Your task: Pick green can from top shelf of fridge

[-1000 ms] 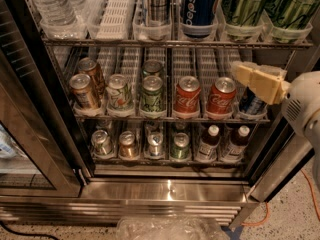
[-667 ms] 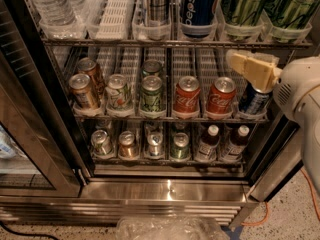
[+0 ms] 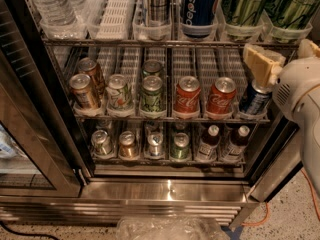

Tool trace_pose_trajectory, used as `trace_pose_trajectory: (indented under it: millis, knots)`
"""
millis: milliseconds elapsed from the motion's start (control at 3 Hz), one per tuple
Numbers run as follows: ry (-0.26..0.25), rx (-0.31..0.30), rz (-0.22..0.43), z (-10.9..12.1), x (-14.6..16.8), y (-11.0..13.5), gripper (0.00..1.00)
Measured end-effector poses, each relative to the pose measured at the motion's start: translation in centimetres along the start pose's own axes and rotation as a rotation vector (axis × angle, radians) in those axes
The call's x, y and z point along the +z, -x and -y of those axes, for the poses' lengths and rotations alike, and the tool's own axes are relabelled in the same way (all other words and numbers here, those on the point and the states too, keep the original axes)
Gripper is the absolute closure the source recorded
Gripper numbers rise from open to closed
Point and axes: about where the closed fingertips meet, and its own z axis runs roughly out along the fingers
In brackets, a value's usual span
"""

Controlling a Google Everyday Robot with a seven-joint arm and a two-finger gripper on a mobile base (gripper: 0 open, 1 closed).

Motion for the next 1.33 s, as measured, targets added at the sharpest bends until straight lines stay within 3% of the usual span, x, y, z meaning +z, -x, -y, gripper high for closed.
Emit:
trace_pose_trajectory:
  millis: [333, 1333]
  knots:
    - [0.000, 0.000, 0.000, 0.00, 0.00, 0.00, 0.18]
    - [-0.013, -0.004, 0.012, 0.27, 0.24, 0.53, 0.25]
